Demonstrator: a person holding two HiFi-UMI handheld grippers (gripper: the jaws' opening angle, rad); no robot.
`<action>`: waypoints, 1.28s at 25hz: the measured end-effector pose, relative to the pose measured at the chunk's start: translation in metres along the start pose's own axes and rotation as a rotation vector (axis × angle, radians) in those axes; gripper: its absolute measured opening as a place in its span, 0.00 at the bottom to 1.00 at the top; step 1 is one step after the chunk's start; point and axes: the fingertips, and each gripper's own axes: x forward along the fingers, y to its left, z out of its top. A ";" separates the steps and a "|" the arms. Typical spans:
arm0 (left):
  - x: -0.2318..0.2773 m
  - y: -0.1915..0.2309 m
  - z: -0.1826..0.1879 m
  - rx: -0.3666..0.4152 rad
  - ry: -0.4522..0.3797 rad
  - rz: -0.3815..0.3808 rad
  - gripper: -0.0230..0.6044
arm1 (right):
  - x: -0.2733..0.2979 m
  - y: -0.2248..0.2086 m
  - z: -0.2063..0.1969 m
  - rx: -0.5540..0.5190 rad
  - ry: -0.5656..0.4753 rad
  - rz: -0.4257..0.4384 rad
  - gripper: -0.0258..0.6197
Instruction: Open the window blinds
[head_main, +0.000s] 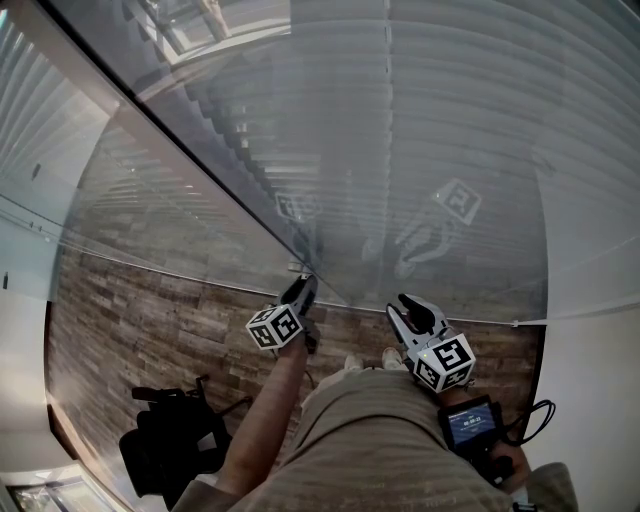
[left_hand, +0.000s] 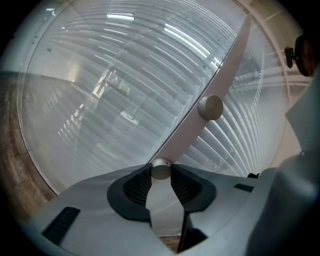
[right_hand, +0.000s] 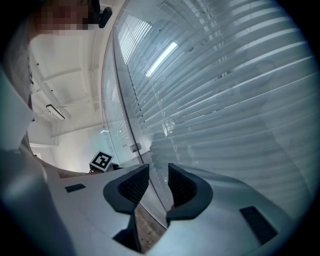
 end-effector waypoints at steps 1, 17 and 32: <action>0.001 0.001 -0.001 -0.015 -0.003 -0.008 0.25 | 0.000 0.000 -0.002 0.000 -0.001 0.000 0.23; 0.000 -0.002 0.001 -0.265 -0.040 -0.159 0.25 | -0.006 0.004 -0.004 -0.001 0.007 -0.005 0.23; 0.004 0.006 -0.009 -0.533 -0.109 -0.310 0.25 | -0.009 0.003 -0.023 0.002 0.004 -0.009 0.23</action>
